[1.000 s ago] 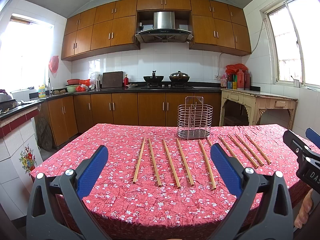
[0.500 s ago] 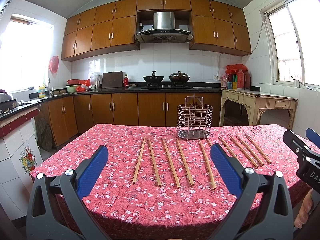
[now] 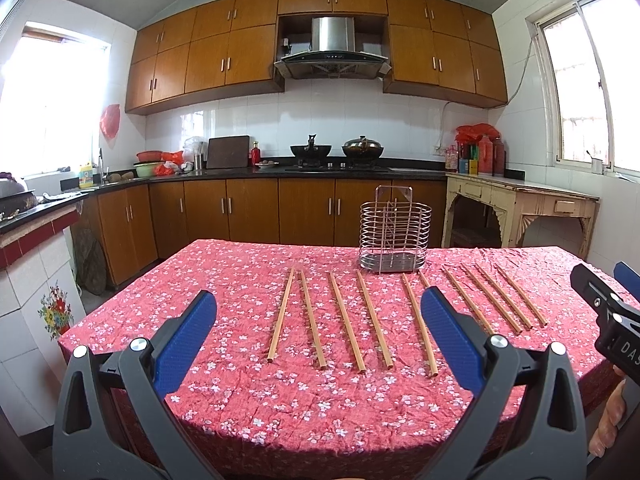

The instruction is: Organize utensils

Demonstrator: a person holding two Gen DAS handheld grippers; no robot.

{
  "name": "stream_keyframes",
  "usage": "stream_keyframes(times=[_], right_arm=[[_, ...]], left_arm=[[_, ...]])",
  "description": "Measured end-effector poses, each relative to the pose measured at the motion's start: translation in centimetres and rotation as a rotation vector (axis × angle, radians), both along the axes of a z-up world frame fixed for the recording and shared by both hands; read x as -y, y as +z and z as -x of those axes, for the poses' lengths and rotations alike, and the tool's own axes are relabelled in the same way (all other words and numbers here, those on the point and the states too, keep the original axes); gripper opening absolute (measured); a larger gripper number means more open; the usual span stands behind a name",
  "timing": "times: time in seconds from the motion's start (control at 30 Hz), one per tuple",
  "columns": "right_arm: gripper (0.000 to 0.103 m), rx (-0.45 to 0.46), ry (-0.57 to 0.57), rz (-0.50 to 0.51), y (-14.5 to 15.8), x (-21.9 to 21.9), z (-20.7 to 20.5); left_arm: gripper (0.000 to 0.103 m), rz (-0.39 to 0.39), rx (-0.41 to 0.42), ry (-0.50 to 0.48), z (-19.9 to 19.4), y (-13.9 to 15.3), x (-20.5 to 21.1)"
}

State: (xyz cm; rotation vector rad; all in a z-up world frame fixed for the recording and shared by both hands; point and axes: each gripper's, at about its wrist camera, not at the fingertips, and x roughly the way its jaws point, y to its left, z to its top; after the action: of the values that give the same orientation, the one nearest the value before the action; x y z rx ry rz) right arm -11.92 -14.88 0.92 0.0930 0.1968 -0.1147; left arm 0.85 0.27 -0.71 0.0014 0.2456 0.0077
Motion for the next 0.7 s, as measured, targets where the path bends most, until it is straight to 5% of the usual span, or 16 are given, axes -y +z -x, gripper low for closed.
stream_keyframes(times=[0.37, 0.7], right_arm=[[0.096, -0.099, -0.14, -0.055, -1.8, 4.8, -4.0], [0.065, -0.315, -0.252, -0.187, -6.1, 13.4, -9.4]], left_arm=[[0.101, 0.055, -0.077, 0.02, -2.7, -1.2, -1.8], [0.101, 0.047, -0.13, 0.081, -5.2, -2.4, -3.4]])
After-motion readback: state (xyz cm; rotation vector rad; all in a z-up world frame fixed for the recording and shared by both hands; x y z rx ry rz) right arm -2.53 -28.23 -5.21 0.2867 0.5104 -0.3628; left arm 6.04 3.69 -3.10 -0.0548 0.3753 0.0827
